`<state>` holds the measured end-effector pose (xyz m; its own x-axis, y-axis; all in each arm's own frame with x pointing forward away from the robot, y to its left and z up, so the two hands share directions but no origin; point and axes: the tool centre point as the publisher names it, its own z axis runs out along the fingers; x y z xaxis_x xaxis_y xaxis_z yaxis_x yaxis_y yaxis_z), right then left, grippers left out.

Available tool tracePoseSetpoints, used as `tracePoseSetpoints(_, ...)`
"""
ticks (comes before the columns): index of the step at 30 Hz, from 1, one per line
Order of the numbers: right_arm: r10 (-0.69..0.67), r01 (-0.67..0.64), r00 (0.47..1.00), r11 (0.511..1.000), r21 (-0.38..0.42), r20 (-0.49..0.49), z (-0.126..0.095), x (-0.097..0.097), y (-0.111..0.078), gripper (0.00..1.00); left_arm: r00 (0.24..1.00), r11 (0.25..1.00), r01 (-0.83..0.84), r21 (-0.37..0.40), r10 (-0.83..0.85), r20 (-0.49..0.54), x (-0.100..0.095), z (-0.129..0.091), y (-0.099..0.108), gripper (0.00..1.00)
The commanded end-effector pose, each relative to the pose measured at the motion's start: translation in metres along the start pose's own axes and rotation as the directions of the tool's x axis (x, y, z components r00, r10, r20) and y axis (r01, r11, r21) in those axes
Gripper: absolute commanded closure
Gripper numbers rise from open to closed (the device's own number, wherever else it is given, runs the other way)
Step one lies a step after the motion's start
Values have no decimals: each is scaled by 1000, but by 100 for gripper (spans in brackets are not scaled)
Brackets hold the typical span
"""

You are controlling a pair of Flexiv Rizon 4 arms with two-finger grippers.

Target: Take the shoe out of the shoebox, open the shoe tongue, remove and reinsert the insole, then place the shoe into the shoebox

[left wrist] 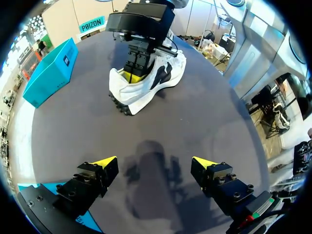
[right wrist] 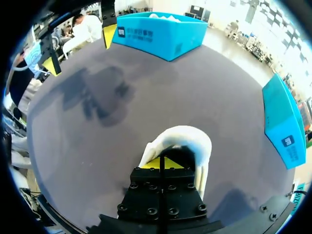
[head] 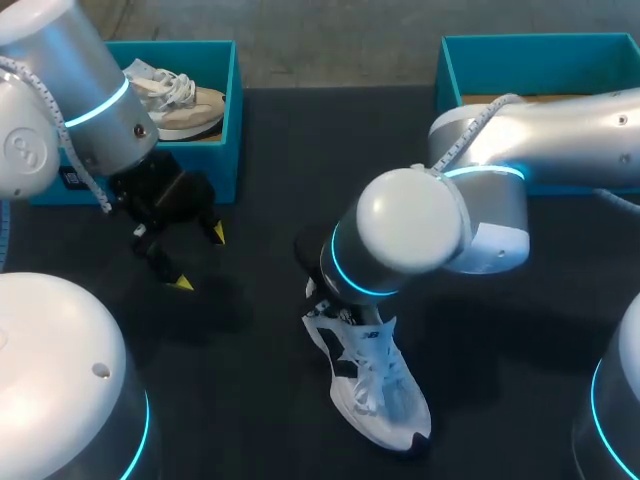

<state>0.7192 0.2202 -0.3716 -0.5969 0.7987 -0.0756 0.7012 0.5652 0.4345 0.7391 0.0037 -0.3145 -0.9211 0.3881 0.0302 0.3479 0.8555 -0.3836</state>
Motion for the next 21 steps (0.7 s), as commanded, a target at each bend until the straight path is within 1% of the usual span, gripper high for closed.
tracePoseSetpoints(1,-6,6,1000,1000,9,-29,13,-6,6,100,1000,1000,0,-2,0,2,1,0,0,0)
tracePoseSetpoints(8,-6,7,998,1000,13,-65,31,-10,6,100,1000,1000,0,-2,0,2,1,0,0,0)
tracePoseSetpoints(12,-4,5,997,1000,21,-83,40,-8,3,100,1000,1000,0,-2,0,2,1,0,0,0)
tracePoseSetpoints(17,11,-6,996,998,54,-93,45,-4,-9,100,1000,1000,0,-2,0,2,1,0,0,0)
tracePoseSetpoints(21,32,-25,997,996,85,-75,40,-2,-21,100,1000,1000,0,-2,0,2,1,0,0,0)
